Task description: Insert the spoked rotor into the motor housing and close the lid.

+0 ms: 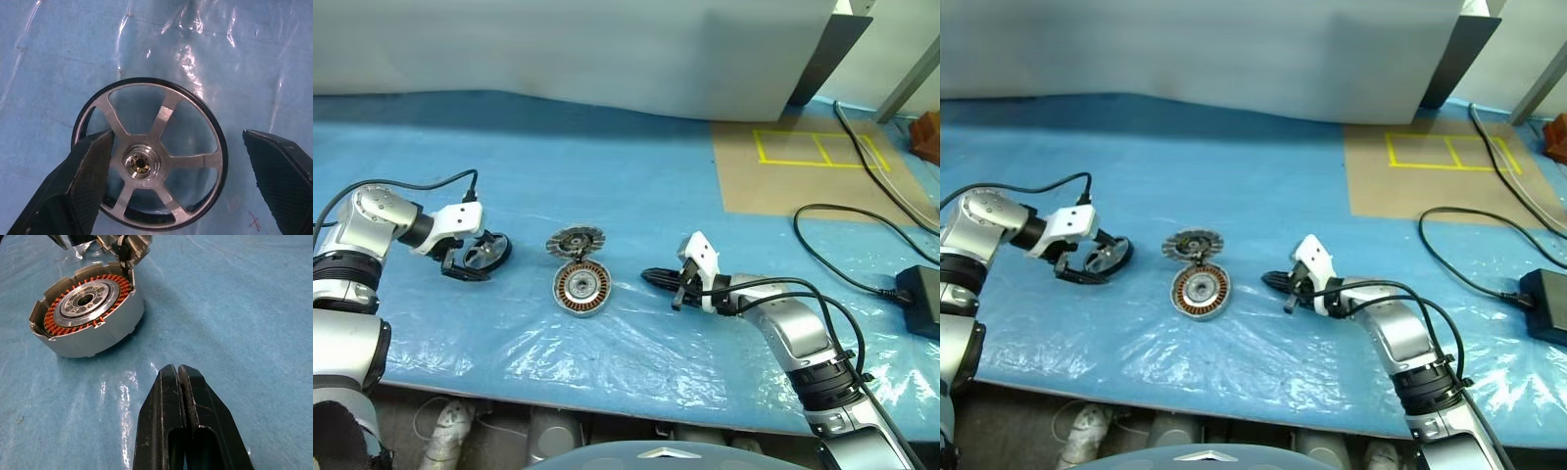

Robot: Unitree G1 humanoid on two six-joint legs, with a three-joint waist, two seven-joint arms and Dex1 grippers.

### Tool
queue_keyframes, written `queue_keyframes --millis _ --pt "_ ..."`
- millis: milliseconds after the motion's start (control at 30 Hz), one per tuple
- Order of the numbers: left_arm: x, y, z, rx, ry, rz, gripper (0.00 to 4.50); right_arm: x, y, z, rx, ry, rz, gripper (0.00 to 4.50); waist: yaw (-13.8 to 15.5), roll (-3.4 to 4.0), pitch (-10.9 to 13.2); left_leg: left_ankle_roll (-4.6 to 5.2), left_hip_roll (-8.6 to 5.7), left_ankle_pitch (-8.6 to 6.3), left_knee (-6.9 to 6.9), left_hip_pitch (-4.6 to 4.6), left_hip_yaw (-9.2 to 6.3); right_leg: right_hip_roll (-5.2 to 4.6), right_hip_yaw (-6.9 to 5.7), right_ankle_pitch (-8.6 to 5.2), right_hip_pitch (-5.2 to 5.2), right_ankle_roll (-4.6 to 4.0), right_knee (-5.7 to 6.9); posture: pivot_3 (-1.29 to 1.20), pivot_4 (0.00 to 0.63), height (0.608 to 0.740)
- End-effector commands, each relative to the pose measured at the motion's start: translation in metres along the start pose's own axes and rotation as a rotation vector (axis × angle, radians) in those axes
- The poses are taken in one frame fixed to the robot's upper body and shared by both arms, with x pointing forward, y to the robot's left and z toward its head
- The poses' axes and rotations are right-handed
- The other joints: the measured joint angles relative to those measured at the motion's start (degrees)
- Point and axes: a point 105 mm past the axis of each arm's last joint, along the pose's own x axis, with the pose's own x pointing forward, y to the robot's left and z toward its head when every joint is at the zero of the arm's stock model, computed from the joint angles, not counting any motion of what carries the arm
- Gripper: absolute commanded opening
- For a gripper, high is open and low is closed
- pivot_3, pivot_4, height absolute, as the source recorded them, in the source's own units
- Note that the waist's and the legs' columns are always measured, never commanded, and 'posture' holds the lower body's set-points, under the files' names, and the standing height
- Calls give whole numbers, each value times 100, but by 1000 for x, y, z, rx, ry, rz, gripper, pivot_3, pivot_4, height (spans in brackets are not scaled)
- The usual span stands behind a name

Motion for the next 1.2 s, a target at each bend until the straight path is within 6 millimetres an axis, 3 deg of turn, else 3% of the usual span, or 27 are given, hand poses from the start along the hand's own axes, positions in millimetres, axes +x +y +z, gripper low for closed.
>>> queue_keyframes --millis 33,333,533,833,1067,1200 --pt "-5 0 1 13 -10 27 4432 2 1 8 -40 -23 8 36 0 0 0 0 0 0 0 0 0 0 0 -1 0 -1 0 0 150 740" --pt "4 -8 -1 4 -18 15 4432 2 0 3 -46 -6 -3 36 4 0 0 0 0 0 0 0 0 0 0 -3 0 -6 0 0 150 740" --pt "6 -5 -2 9 -12 43 3167 3 1 0 -48 1 -11 0 5 10 -4 0 -3 0 0 9 1 -2 1 -8 7 -14 1 0 150 740" --pt "4 -4 7 12 -60 44 3151 3 0 -4 -54 16 -18 0 4 10 -4 0 -4 0 4 9 1 -4 4 -10 9 -16 0 0 150 740" --pt "-12 9 55 116 -275 118 3151 2 -1 2 -35 -12 -18 0 8 3 0 0 -2 0 2 -1 0 -3 -2 -10 6 -16 -2 0 150 740" --pt "-15 -17 78 177 -367 16 3151 -8 -2 6 -29 -35 -13 0 -12 4 1 0 -3 0 -2 0 1 -3 0 -10 4 -16 -4 0 150 740"
